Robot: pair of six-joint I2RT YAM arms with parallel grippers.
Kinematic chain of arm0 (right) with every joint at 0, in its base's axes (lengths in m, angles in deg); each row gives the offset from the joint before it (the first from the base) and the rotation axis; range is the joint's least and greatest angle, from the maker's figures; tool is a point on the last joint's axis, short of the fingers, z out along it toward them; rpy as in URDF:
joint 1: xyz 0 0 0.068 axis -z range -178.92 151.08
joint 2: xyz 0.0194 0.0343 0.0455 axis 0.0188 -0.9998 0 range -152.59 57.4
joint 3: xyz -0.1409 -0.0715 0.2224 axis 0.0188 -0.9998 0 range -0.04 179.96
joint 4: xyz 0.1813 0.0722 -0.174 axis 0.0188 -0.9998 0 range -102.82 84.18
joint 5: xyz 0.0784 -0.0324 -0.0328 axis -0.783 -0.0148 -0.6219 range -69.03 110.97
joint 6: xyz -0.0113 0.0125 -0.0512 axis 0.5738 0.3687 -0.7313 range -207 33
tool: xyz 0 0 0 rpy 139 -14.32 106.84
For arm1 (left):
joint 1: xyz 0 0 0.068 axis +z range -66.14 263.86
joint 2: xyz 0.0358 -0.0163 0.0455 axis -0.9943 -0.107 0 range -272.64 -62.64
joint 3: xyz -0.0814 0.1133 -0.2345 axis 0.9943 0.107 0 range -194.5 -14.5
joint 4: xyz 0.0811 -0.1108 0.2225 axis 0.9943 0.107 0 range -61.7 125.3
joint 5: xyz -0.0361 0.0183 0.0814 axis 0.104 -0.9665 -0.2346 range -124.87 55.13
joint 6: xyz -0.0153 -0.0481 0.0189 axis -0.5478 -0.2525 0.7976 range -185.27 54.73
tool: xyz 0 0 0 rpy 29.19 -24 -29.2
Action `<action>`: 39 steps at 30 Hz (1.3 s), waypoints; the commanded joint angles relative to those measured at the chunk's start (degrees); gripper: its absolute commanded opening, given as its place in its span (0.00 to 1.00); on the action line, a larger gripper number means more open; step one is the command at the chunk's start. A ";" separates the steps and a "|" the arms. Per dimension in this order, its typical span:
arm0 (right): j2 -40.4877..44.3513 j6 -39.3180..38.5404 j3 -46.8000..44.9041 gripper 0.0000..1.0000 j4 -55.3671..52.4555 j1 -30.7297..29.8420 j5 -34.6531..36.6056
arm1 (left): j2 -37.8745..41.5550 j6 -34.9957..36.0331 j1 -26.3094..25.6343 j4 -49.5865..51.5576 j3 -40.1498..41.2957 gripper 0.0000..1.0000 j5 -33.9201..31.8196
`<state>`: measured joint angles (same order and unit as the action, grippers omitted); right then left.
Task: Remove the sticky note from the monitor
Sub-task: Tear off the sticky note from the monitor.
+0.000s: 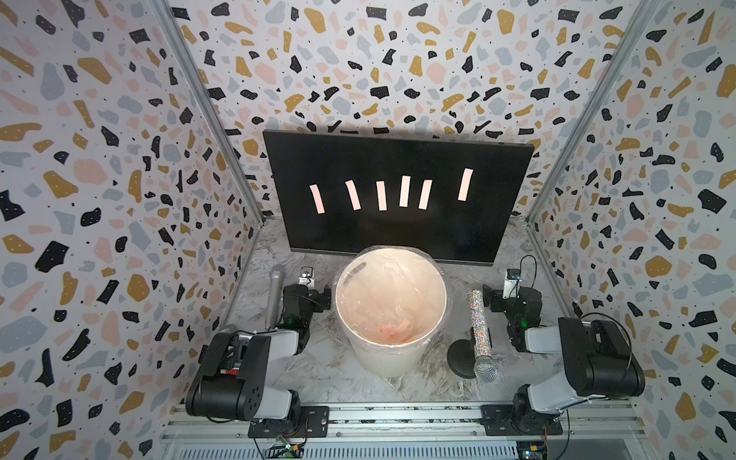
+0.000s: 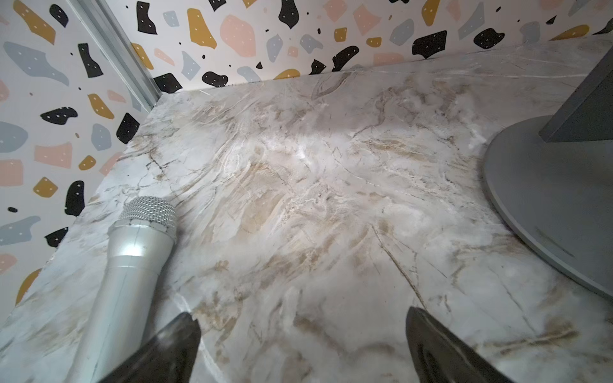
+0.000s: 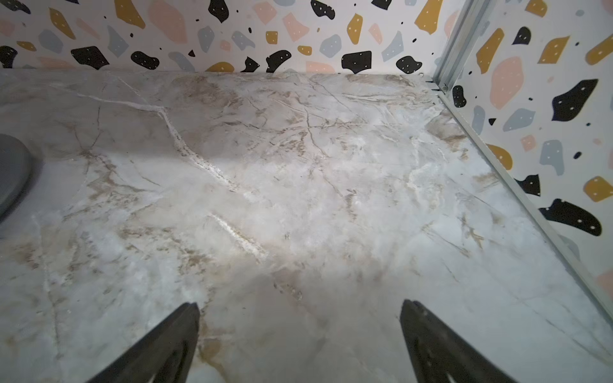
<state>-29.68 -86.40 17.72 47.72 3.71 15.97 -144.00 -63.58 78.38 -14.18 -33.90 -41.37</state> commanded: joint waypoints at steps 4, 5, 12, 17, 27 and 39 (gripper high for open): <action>0.56 -0.60 1.31 1.00 -0.91 -0.35 -0.54 | 0.84 -0.15 -0.17 -2.34 0.07 0.99 -0.09; 0.52 -0.60 1.31 1.00 -0.89 -0.39 -0.54 | 0.82 -0.12 -0.20 -2.34 0.06 0.99 -0.09; 0.44 -0.60 1.51 1.00 -1.10 -0.39 -0.48 | 0.77 -0.15 -0.15 -2.35 0.11 0.99 -0.09; 0.72 -0.64 1.36 1.00 -1.10 -0.35 -0.25 | 1.10 -0.49 -0.55 -2.77 0.24 0.99 -2.46; 25.36 10.62 4.86 1.00 -30.67 -0.88 9.13 | 18.47 -9.08 -1.82 27.31 -10.36 1.00 -15.76; 37.40 30.84 24.77 1.00 -67.51 -0.79 -5.36 | 24.89 -25.29 0.28 77.51 -39.57 0.99 -11.23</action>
<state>6.88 -65.42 37.30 -6.88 3.14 16.17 -120.84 -84.89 77.81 50.84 -70.03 -57.50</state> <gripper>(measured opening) 0.999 0.994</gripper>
